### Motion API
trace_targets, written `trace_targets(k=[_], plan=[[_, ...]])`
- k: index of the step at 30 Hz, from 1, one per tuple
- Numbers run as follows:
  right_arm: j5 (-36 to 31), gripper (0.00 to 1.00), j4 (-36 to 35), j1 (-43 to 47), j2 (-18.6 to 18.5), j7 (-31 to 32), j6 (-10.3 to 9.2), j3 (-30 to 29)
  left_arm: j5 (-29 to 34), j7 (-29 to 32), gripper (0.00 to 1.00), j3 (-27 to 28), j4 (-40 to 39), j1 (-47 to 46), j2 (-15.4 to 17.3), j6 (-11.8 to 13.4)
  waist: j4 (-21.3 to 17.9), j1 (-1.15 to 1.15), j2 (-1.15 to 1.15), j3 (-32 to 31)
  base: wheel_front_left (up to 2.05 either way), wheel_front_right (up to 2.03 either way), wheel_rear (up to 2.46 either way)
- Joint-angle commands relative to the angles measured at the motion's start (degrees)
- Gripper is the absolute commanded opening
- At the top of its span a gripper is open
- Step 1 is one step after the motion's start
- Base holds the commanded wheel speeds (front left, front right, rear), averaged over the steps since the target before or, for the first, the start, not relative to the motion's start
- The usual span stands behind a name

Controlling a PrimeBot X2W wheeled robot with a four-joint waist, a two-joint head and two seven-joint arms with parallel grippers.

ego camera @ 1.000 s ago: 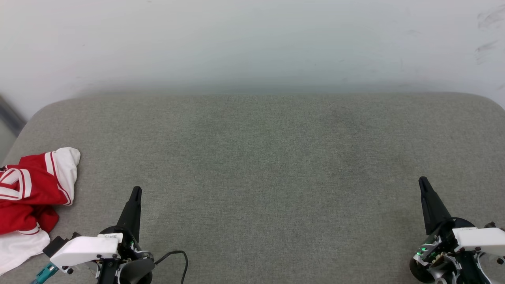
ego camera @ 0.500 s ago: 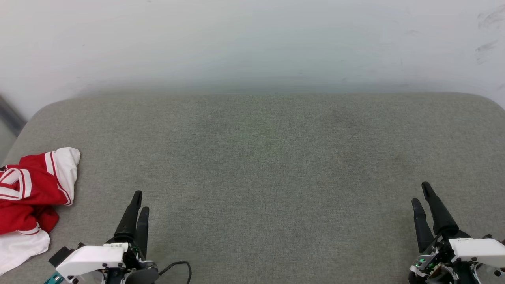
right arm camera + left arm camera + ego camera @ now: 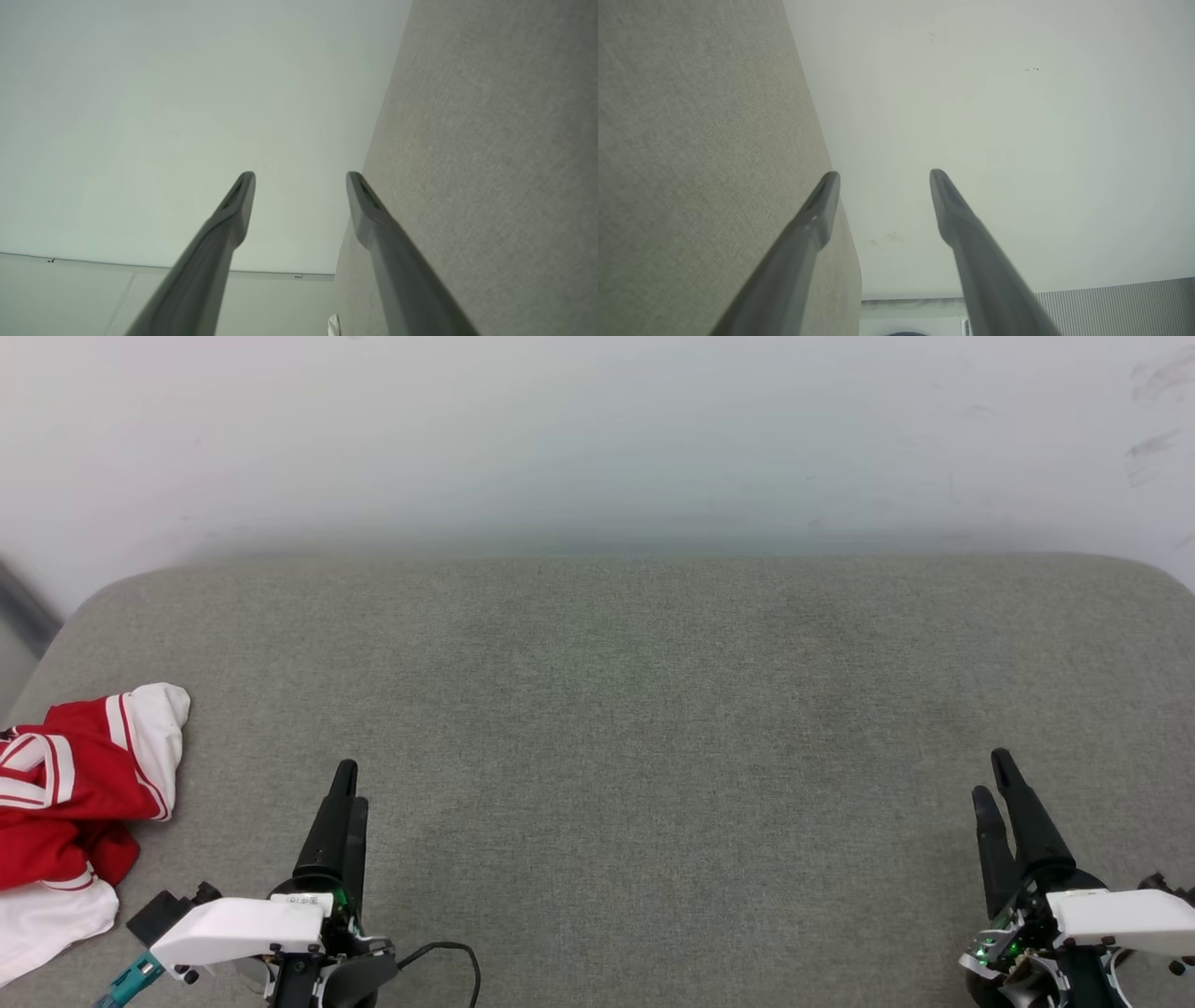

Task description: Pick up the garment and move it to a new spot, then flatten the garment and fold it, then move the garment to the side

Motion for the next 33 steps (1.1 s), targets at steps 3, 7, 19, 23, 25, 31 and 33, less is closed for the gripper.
trace_targets(k=[3,7,19,23,25,31,33], plan=[[-2.6,1.0,-2.3,-0.9,-0.9,-1.3,0.0,1.0,3.5,-1.3,1.0,-0.8,-2.3,-1.5,0.1,0.0,0.0,0.0,0.0,0.0,0.0,0.0,0.0],[-6.1,1.0,-3.2,-0.8,-1.4,-2.3,0.0,1.6,8.7,-2.2,1.0,-1.7,-2.9,-1.6,0.1,0.0,0.1,0.0,0.0,0.0,0.0,0.0,0.0],[-24.9,1.0,-5.2,-0.2,-1.2,-5.0,0.0,1.7,25.5,-4.9,1.0,-3.5,-4.1,-1.8,0.2,0.0,0.0,0.0,0.0,-0.1,0.0,0.0,0.0],[-29.4,1.0,-5.4,-0.1,-1.1,-5.6,0.0,1.9,29.8,-5.5,1.0,-3.9,-4.1,-1.8,0.2,0.0,0.1,0.0,0.0,-0.1,0.0,0.0,0.0],[-32.3,1.0,-5.4,0.0,-1.2,-6.0,0.0,2.0,32.7,-5.9,1.0,-4.2,-4.1,-1.8,0.2,0.1,0.1,0.0,0.0,-0.2,0.0,0.0,0.0],[-40.9,1.0,-5.4,0.2,-1.5,-6.6,0.0,2.2,40.8,-7.0,1.0,-5.1,-3.7,-1.6,0.2,0.7,0.1,0.0,0.0,-0.3,0.0,0.0,0.0],[-43.6,1.0,-5.5,0.2,-1.4,-6.7,0.0,2.2,43.4,-7.4,1.0,-5.3,-3.6,-1.5,0.2,0.9,0.1,0.0,0.0,-0.3,0.0,0.0,0.0]])
